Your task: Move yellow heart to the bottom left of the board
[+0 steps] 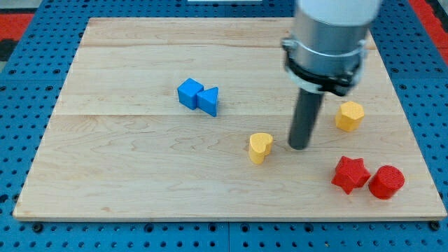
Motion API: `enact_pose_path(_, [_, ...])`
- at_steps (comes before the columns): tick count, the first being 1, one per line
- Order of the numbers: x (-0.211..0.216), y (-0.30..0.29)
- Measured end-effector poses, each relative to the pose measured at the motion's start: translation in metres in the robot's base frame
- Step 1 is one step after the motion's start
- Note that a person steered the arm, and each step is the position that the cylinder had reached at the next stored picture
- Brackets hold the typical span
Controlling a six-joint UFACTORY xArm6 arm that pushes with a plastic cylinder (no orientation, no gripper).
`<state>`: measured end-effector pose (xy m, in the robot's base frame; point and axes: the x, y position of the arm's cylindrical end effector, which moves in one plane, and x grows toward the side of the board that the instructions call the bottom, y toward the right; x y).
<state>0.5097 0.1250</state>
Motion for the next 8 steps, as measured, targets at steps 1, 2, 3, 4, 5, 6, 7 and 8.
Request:
enact_pose_path(1, [0.018,-0.042])
enact_pose_path(2, [0.018,-0.139])
enact_pose_path(3, [0.015,-0.085])
enact_pose_path(4, [-0.001,-0.043])
enact_pose_path(5, [-0.031,-0.145])
enact_pose_path(6, [0.001,-0.269])
enact_pose_path(7, [0.011,-0.303])
enact_pose_path(8, [0.026,-0.296])
